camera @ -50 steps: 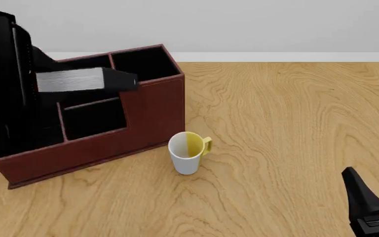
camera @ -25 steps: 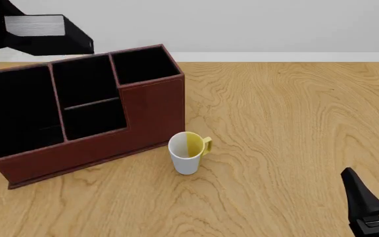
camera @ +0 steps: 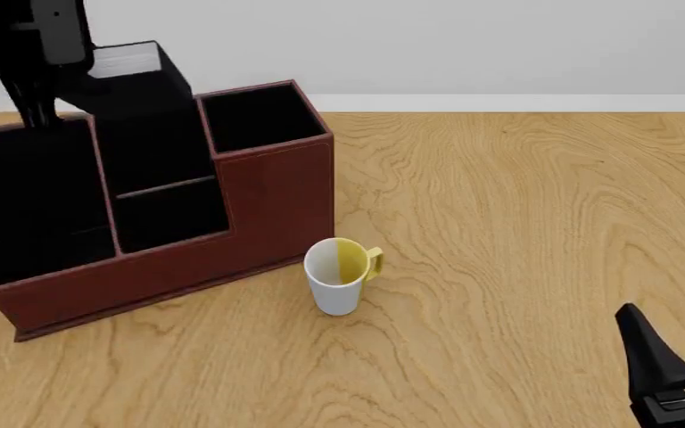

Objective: Pick up the book and place it in the front compartment of the caddy.

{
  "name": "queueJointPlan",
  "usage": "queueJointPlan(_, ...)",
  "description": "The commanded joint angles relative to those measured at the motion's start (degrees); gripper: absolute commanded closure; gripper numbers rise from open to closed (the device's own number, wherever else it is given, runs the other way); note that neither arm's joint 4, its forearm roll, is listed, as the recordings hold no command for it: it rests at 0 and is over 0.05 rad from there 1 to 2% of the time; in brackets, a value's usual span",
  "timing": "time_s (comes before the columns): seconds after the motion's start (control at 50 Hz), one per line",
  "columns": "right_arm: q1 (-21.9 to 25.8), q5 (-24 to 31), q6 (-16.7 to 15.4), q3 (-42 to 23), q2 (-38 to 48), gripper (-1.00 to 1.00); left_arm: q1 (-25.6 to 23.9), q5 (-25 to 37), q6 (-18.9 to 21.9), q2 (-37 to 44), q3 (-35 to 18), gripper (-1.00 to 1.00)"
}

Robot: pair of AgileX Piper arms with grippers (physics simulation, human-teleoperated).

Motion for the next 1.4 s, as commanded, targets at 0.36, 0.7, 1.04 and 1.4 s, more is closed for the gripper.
queueJointPlan(0.36,0.45,-0.03,-0.06,0.0,-0.01,-1.0,2.59,-2.42,-5.35,5.48,-1.82,1.0)
queueJointPlan(0.7,1.14,0.17,0.01,0.0,-0.01,-1.0,5.29,-5.67,-3.16,3.56,6.06,1.0)
queueJointPlan(1.04,0.84,0.1,-0.16,0.0,-0.01,-1.0,3.11,-7.93,-5.66,8.16,3.75,1.0)
queueJointPlan(1.4,1.14,0.5,-0.24,0.02,-0.01,-1.0,3.43,-8.56,-8.51,13.08,0.8,1.0)
